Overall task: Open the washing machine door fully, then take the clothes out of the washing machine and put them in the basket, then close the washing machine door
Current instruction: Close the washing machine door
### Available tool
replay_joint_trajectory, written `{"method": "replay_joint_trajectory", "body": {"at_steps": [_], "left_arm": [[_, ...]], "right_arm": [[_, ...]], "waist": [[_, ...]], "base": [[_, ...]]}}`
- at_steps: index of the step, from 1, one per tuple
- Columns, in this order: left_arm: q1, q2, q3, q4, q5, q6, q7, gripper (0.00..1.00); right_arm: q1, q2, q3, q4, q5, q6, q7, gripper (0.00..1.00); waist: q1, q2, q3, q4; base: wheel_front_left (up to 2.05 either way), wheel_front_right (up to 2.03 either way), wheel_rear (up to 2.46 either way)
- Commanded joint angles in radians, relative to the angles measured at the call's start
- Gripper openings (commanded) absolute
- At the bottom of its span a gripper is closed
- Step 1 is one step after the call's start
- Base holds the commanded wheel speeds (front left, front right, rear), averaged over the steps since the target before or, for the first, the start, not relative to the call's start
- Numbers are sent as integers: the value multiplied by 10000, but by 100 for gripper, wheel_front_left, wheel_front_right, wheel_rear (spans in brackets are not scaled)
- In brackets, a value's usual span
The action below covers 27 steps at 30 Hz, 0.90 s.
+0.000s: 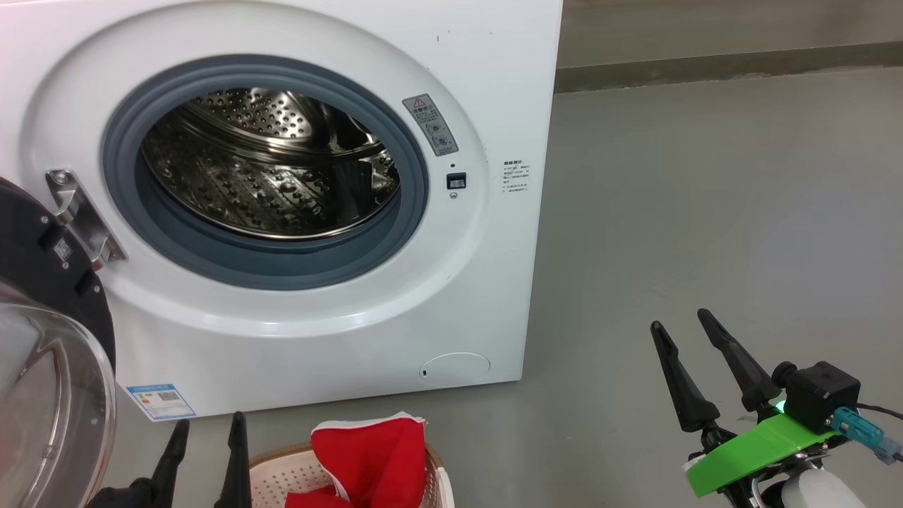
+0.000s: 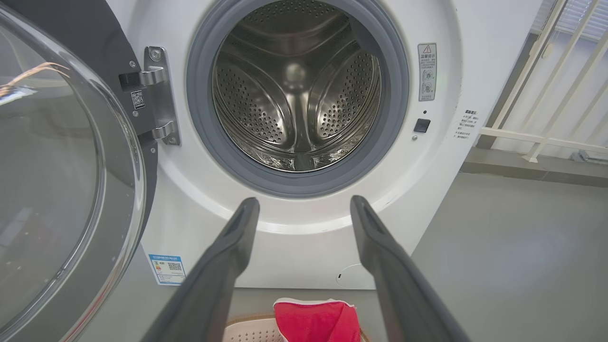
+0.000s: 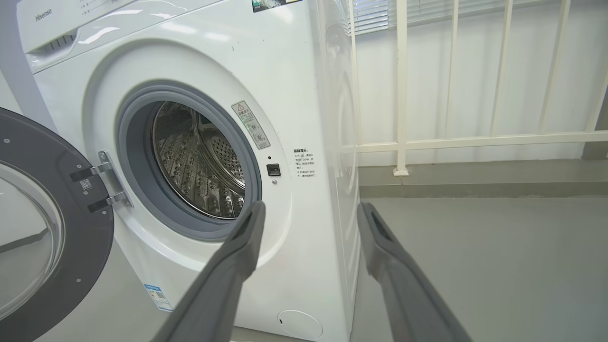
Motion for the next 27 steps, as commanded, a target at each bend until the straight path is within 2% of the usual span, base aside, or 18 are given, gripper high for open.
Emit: {"method": "replay_joint_trajectory", "body": {"at_steps": [1, 12, 27], "left_arm": [[-538, 164, 421, -173, -42, -64, -147, 100], [-566, 178, 419, -107, -124, -40, -194, 100], [-575, 207, 357, -8, -147, 32, -242, 100]], "right_arm": [[-83, -149, 200, -203, 30, -7, -63, 100], [-97, -158, 226, -172, 64, -7, -63, 100], [-58, -148, 214, -169, 59, -7, -63, 100]], "waist": [[0, 0, -2, -6], [0, 0, 3, -54], [0, 0, -48, -27]], "base": [[0, 0, 0], [-29, 29, 1], [-135, 134, 0]]}}
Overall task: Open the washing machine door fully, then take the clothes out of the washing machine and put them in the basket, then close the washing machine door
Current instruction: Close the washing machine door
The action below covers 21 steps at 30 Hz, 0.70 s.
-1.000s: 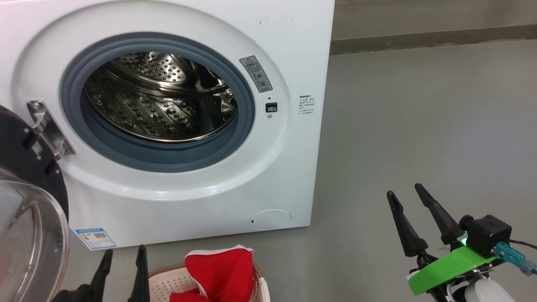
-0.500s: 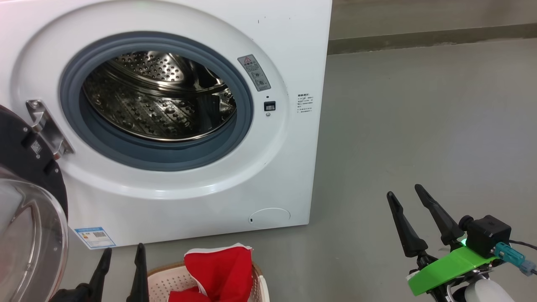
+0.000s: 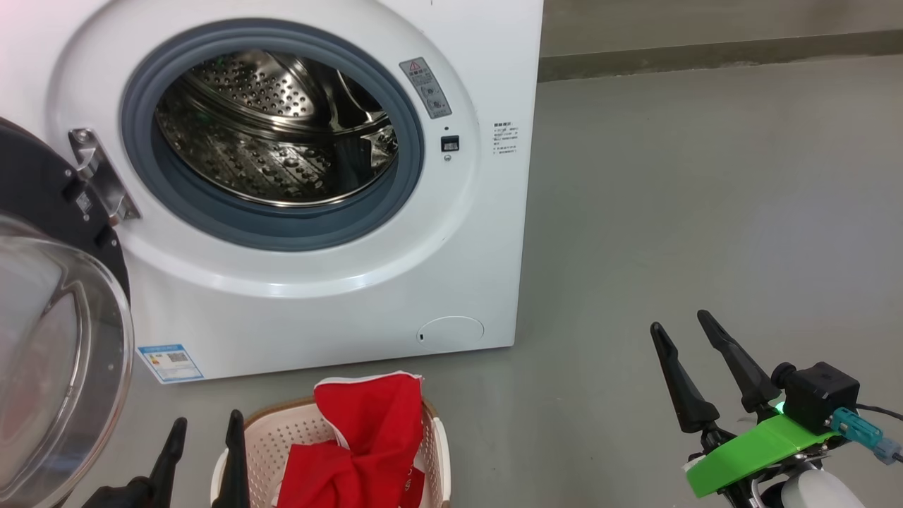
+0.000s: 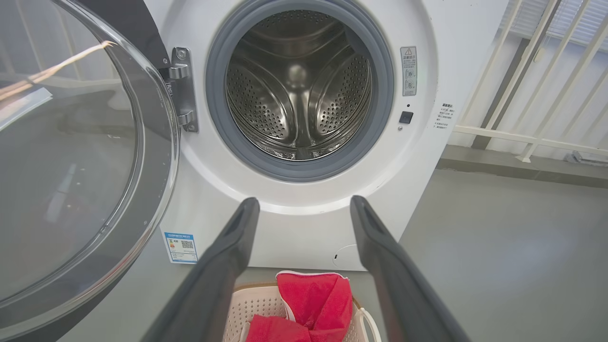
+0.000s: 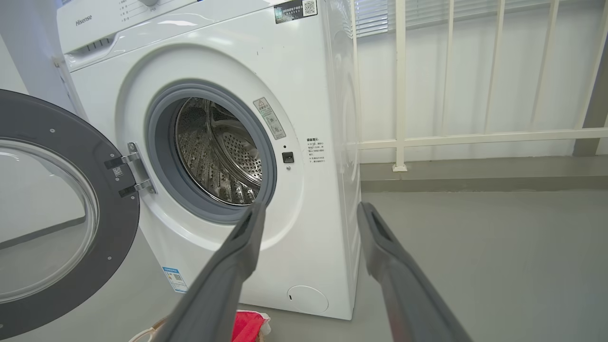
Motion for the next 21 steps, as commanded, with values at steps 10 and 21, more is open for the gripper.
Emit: {"method": "replay_joint_trajectory", "body": {"at_steps": [10, 21], "left_arm": [[-495, 245, 292, -123, -99, 42, -86, 100], [-498, 305, 217, -84, -113, 114, -36, 100]], "right_arm": [[-60, -139, 214, -208, 53, -7, -63, 100], [-37, -173, 238, -219, 78, -7, -63, 100]], "waist": [[0, 0, -19, 22], [0, 0, -58, 99]], "base": [[-21, 21, 0], [0, 0, 0]]}}
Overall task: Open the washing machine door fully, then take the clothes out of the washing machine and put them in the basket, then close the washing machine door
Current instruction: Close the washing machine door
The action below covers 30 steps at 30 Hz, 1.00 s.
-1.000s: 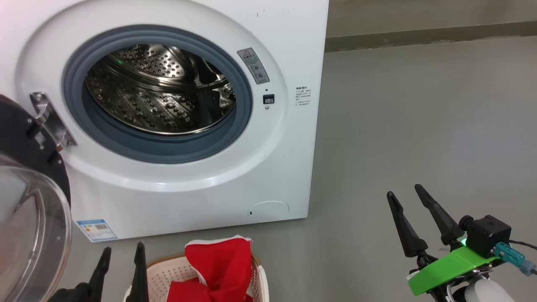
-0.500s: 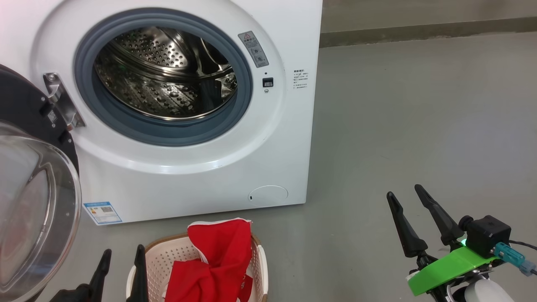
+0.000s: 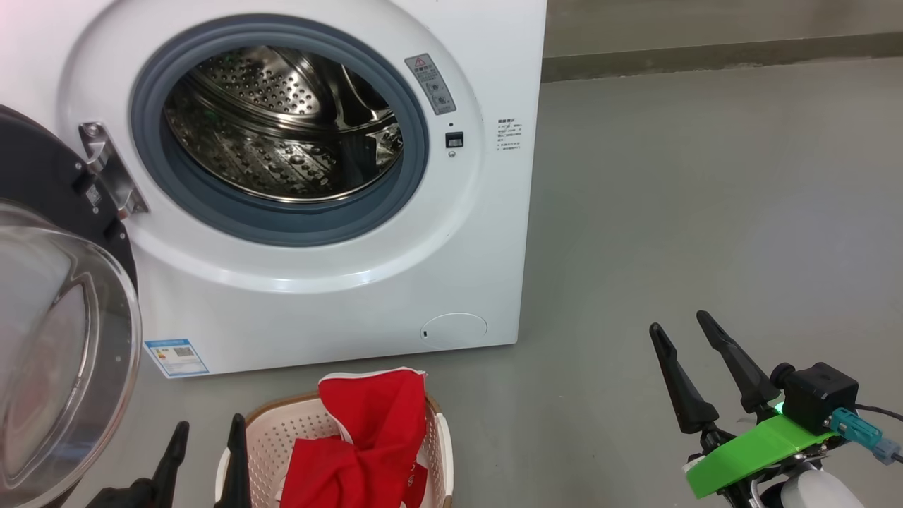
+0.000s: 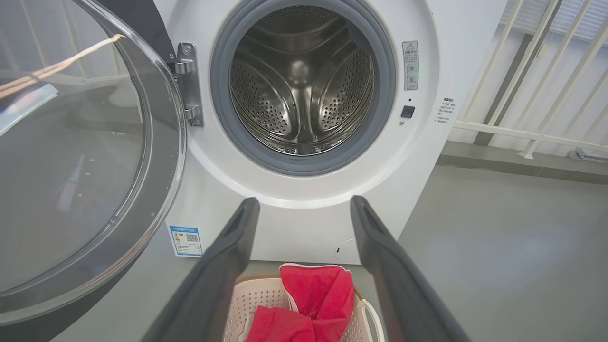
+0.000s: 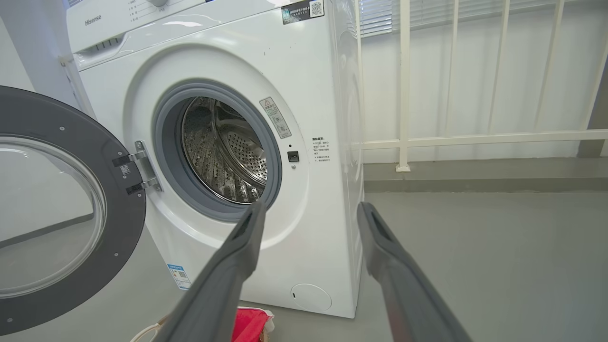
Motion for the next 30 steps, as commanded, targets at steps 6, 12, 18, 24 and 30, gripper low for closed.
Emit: {"method": "replay_joint_trajectory", "body": {"at_steps": [6, 12, 18, 24, 30], "left_arm": [[-501, 290, 254, -125, 40, 192, 2, 100], [-480, 388, 221, -136, 202, 411, 54, 100], [-418, 439, 163, -169, 282, 563, 189, 100], [-320, 513, 165, -287, 344, 782, 352, 100], [-281, 568, 120, -430, 458, 989, 463, 100]], "right_arm": [[2, -152, 243, -223, 101, -7, -63, 100], [-8, -108, 368, -212, 199, -7, -63, 100], [-5, -29, 534, -161, 278, -7, -63, 100], [14, -8, 653, -95, 366, -7, -63, 100], [40, 41, 772, -78, 446, -7, -63, 100]], "waist": [[0, -1, -50, 341], [0, -1, -140, 918], [0, -1, -235, 1555], [0, -1, -312, 2360], [0, -1, -325, 3072]], "base": [[0, 0, 0], [0, 0, 0], [0, 0, 0], [0, 0, 0], [0, 0, 0]]}}
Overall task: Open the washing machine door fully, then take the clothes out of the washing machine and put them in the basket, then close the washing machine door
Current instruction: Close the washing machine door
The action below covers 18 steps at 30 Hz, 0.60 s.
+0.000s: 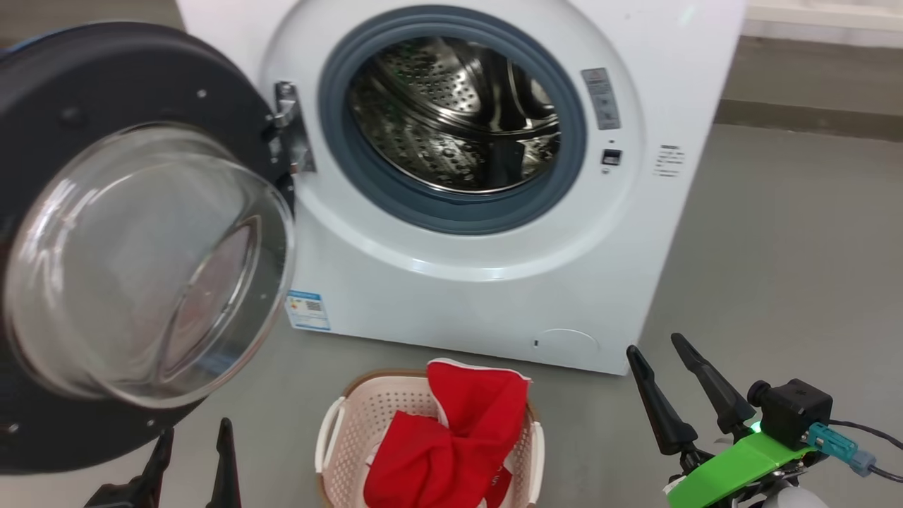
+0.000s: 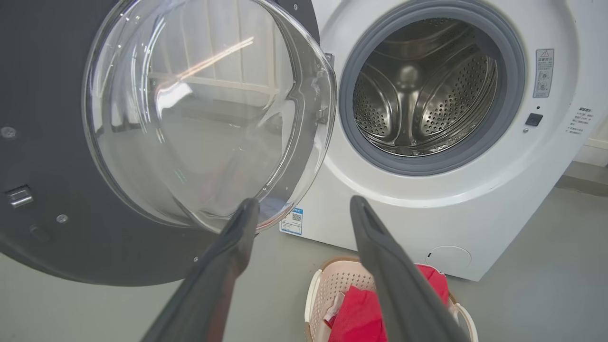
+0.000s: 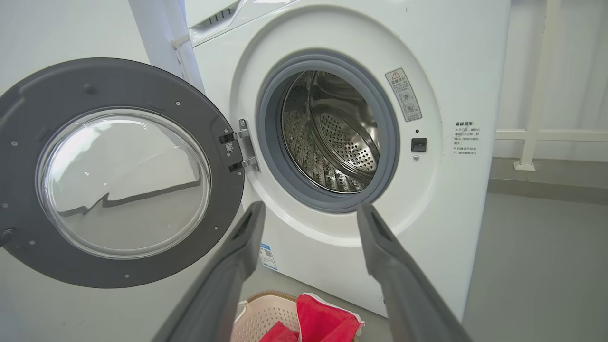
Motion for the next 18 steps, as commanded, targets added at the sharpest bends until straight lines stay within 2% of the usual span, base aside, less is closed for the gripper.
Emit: {"method": "replay_joint_trajectory", "body": {"at_steps": [1, 18], "left_arm": [[-294, 211, 351, -281, 100, 73, -31, 100], [-178, 338, 368, -642, 45, 303, 127, 100]], "right_arm": [[-146, -69, 220, -206, 12, -7, -63, 100], [-21, 250, 141, -251, -29, -7, -63, 100]], "waist": [[0, 0, -40, 477], [0, 0, -127, 1731]], "base": [[0, 0, 0], [0, 0, 0]]}}
